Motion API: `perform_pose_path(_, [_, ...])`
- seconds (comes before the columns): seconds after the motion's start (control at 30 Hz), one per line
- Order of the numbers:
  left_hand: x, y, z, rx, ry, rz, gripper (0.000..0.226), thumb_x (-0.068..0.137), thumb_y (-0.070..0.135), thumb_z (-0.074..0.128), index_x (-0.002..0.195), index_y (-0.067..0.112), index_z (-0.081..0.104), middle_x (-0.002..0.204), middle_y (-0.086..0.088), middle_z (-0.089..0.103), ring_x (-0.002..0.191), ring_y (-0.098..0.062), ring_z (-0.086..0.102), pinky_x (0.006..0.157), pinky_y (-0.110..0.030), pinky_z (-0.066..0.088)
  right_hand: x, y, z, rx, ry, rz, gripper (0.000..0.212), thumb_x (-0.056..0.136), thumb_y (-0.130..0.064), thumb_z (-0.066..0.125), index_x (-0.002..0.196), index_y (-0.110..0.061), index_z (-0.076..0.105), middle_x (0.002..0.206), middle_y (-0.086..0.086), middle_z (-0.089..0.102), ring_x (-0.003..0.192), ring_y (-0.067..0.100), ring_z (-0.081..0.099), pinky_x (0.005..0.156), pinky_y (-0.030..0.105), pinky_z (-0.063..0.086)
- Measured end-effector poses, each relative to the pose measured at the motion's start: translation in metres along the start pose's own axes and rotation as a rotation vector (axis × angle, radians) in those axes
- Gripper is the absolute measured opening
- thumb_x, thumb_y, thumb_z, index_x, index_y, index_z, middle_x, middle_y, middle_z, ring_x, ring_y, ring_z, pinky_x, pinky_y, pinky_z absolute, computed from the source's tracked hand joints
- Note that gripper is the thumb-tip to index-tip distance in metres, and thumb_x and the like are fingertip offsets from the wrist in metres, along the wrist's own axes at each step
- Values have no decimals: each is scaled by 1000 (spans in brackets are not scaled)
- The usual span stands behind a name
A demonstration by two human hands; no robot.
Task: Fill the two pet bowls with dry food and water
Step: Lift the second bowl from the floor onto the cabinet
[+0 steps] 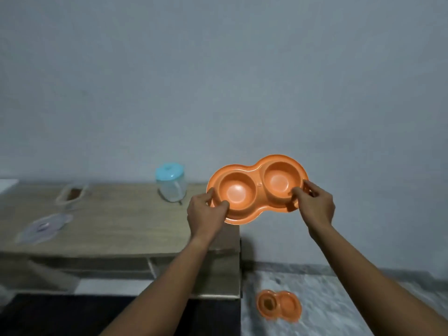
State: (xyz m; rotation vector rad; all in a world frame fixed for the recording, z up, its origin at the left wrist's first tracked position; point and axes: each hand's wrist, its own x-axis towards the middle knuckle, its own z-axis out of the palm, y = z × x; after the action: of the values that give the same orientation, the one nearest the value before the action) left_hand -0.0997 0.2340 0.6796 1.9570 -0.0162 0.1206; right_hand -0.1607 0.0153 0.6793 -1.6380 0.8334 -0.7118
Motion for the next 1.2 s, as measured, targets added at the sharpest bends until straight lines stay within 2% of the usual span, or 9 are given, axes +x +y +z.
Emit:
perform_pose_path(0.1, [8,-9,-73,-1,59,-37,57,76,26,75,131,16,64,129,-4,66,117,-23,60,89,-26,43,-41,-23,51,-8,-105,-55,50,86,-27,75,134,-17,66,126,6,69,102,23,61,92,43,51])
perform_pose_path(0.23, [20,-40,-154,-4,118,-102,60,71,27,76,130,19,65,132,-5,65,122,-24,59,99,-32,46,-86,-39,115,-54,-225,-110,51,87,-35,76,134,-19,65,131,8,68,114,31,65,95,49,53])
perform_pose_path(0.37, [34,-73,-220,-19,173,-157,59,73,22,75,131,19,64,132,-6,65,123,-24,58,99,-31,45,-128,-47,179,-81,-319,-135,52,86,-38,76,134,-20,65,132,6,67,116,29,64,95,48,52])
perform_pose_path(0.7, [141,-192,-381,86,125,-214,63,75,22,75,136,18,60,136,-6,62,122,-27,59,102,-40,48,-232,-40,373,-115,-392,-46,55,85,-42,75,135,-23,63,130,3,67,115,26,63,97,47,51])
perform_pose_path(0.9, [207,-249,-402,180,24,-251,61,82,16,70,140,16,55,138,-11,60,124,-32,56,101,-41,46,-257,-17,438,-169,-349,95,55,84,-38,75,135,-22,64,132,3,66,118,26,61,101,47,50])
perform_pose_path(1.2, [280,-312,-364,257,-141,-347,58,85,18,71,140,16,55,141,-10,58,127,-30,56,105,-36,42,-230,43,492,-307,-355,305,51,92,-34,70,139,-18,60,144,9,60,130,32,55,109,46,44])
